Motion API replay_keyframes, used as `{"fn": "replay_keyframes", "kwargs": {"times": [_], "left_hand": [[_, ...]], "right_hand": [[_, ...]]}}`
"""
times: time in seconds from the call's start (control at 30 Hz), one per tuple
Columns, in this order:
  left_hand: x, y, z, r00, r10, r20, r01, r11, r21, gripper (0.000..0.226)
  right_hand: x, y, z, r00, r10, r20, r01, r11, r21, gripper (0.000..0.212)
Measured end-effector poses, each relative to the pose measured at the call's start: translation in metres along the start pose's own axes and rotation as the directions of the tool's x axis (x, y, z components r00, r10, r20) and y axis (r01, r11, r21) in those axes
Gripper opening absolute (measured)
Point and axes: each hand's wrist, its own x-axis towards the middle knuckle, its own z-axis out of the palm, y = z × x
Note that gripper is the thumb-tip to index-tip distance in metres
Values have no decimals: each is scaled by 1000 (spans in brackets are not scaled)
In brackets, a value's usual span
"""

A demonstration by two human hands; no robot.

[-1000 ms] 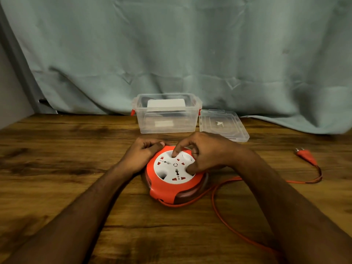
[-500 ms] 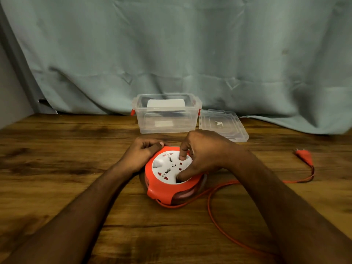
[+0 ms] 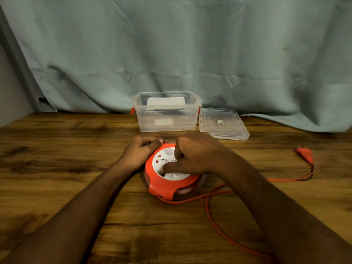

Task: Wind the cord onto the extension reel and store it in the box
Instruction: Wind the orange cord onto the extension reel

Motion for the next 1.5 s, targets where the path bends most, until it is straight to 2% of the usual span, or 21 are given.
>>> {"fn": "replay_keyframes", "kwargs": {"times": [0.07, 0.13, 0.23, 0.5, 0.67, 0.77, 0.87, 1.0, 1.17, 1.3, 1.33, 1.4, 1.43, 1.5], "left_hand": [[0, -1, 0, 1000, 12, 3, -12, 1000, 6, 32], [0, -1, 0, 1000, 21, -1, -21, 1000, 15, 34], [-2, 1, 1, 999, 28, 19, -28, 999, 17, 37], [0, -4, 0, 996, 15, 89, -14, 1000, -8, 26], [2, -4, 0, 997, 4, 75, -4, 1000, 1, 23], [2, -5, 0, 998, -21, 64, 22, 1000, -15, 24], [3, -7, 2, 999, -28, 47, 30, 999, -32, 24], [4, -9, 2, 999, -29, 31, 30, 998, -46, 24], [4, -7, 3, 999, -23, 43, 25, 999, -39, 26], [4, -8, 2, 999, -17, 52, 19, 999, -38, 26], [5, -9, 1, 998, -14, 55, 15, 999, -33, 25], [4, -9, 1, 998, -7, 58, 9, 1000, -28, 25], [4, -9, 1, 998, -8, 59, 10, 1000, -29, 27], [3, -8, 1, 998, -11, 69, 13, 1000, -25, 29]], "right_hand": [[-2, 6, -3, 1000, 9, -12, -8, 997, 77, 50], [-5, 14, -11, 999, 28, 37, -33, 986, 164, 17], [-6, 23, -16, 982, 18, 190, -55, 981, 189, 49], [-3, 31, -15, 960, -2, 281, -90, 945, 314, 54], [-3, 26, -12, 968, 50, 245, -107, 968, 227, 56], [-4, 22, -8, 982, 75, 171, -105, 980, 170, 52], [-3, 18, -7, 984, 99, 147, -121, 981, 150, 57], [-2, 11, -6, 989, 60, 136, -76, 990, 118, 61], [-2, 7, -5, 994, -14, 111, 6, 997, 78, 54], [-3, 12, -4, 995, -18, 94, 7, 992, 125, 50], [-4, 14, -6, 996, -20, 83, 7, 988, 154, 44], [-5, 21, -11, 994, 11, 112, -39, 968, 247, 10], [-5, 25, -14, 989, 22, 143, -59, 964, 259, 17], [-7, 29, -16, 979, -4, 205, -52, 963, 263, 47]]}}
